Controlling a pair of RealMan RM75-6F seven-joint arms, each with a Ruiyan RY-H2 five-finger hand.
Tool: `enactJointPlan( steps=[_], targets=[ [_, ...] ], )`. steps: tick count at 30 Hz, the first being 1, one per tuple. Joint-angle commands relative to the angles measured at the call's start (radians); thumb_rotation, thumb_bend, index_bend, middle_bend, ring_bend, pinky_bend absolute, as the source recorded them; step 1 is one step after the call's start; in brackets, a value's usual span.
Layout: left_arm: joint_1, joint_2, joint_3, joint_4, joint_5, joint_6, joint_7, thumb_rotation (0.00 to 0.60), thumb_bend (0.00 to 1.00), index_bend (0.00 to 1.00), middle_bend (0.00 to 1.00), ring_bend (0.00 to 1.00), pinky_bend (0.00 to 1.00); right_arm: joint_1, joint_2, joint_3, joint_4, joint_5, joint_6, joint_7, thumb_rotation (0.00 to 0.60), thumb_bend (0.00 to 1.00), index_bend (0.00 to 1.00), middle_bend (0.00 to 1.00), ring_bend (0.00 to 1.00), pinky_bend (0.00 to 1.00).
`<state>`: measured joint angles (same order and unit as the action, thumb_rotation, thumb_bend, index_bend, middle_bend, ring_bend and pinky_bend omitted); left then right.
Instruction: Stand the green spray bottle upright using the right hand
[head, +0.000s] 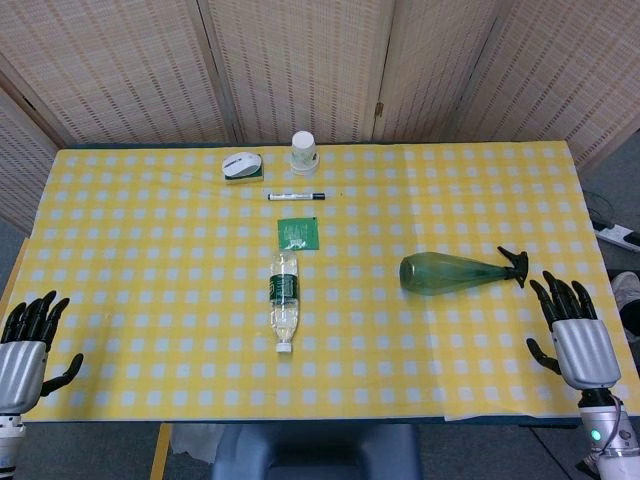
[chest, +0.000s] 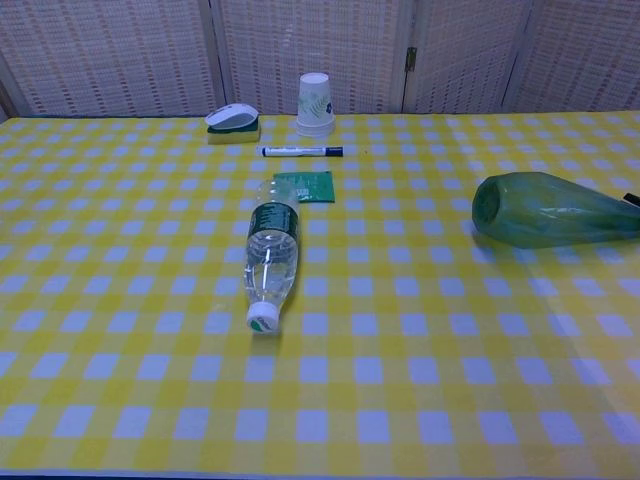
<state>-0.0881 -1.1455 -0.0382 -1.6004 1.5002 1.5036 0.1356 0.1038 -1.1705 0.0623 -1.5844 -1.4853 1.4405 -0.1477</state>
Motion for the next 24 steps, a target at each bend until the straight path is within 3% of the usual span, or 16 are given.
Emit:
enactJointPlan(
  steps=[1,7,12,19,24],
  targets=[
    [-0.001,-0.001,0.000,-0.001,-0.001,-0.003,0.003,0.529,0.39,0.00,0.00,0.00,0.00,0.001,-0.002,0.003,0.003,0.001,0.003,-0.004,0.600,0.32,0.00,0.00,0.07,0.00],
    [-0.006,0.004,0.001,-0.004,0.007,-0.007,-0.015,0.528,0.39,0.00,0.00,0.00,0.00,-0.004,0.014,-0.001,-0.009,0.021,-0.008,-0.018,0.600,0.32,0.00,0.01,0.09,0.00],
    [-0.013,0.016,-0.002,0.002,-0.004,-0.030,-0.068,0.526,0.39,0.00,0.00,0.00,0.00,0.002,0.033,-0.005,-0.035,0.052,-0.045,-0.061,0.600,0.33,0.03,0.11,0.17,0.00],
    [-0.016,0.024,-0.007,0.017,0.007,-0.021,-0.122,0.529,0.39,0.00,0.00,0.00,0.00,0.079,0.091,0.017,-0.044,0.137,-0.208,-0.078,0.600,0.33,0.12,0.36,0.44,0.06],
    [-0.018,0.025,-0.010,0.026,-0.002,-0.028,-0.137,0.525,0.39,0.00,0.00,0.00,0.00,0.167,0.100,0.036,-0.021,0.220,-0.383,-0.069,0.600,0.32,0.14,0.31,0.40,0.07]
  ],
)
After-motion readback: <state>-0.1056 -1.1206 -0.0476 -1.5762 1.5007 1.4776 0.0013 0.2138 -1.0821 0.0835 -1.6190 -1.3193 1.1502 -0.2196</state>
